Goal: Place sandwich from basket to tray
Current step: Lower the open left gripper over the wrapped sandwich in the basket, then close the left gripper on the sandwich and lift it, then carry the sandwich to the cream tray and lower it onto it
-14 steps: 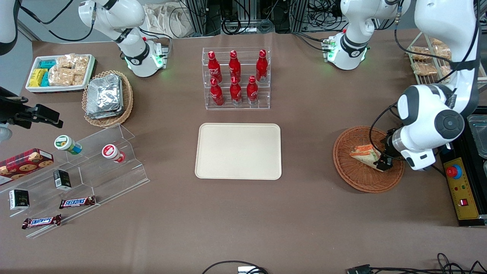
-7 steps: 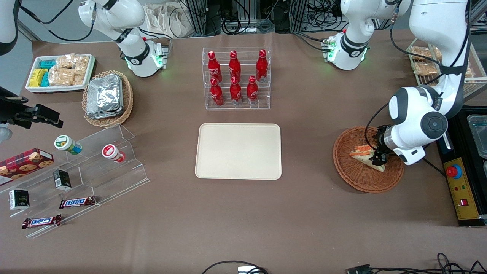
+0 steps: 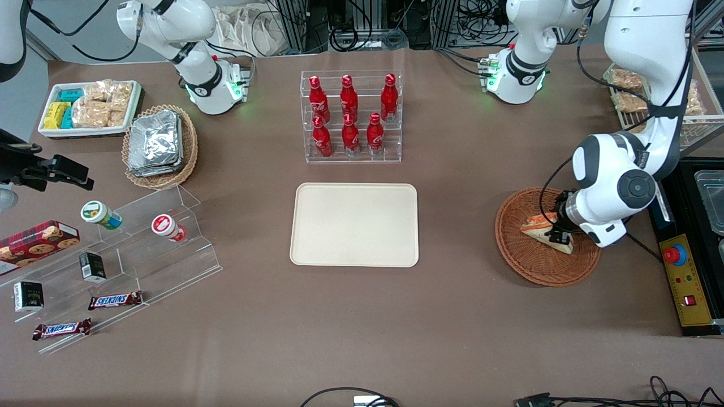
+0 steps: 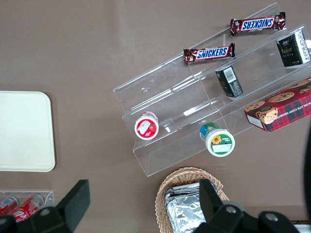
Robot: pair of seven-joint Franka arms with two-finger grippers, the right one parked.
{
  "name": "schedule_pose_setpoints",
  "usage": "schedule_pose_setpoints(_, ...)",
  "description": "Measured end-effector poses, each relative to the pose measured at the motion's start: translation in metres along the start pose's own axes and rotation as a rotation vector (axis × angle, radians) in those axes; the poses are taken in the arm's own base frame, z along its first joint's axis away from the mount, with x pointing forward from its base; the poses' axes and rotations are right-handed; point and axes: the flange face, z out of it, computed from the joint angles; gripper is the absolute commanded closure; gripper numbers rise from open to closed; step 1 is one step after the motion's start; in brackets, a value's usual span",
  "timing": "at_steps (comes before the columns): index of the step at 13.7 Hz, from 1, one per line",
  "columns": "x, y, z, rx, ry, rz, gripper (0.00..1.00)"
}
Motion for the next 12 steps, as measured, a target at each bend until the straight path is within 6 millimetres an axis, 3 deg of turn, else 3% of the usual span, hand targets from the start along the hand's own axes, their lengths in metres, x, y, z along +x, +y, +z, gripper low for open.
schedule_pose_setpoints(4, -0.001, 0.007, -0.011, -0.007, 0.001, -0.007, 1.00)
schedule_pose_setpoints(6, -0.009, 0.014, -0.031, 0.053, -0.015, 0.012, 1.00)
schedule_pose_setpoints(9, -0.040, 0.032, -0.092, 0.125, -0.024, 0.106, 1.00)
schedule_pose_setpoints(12, -0.094, 0.046, -0.159, 0.127, -0.038, 0.318, 1.00)
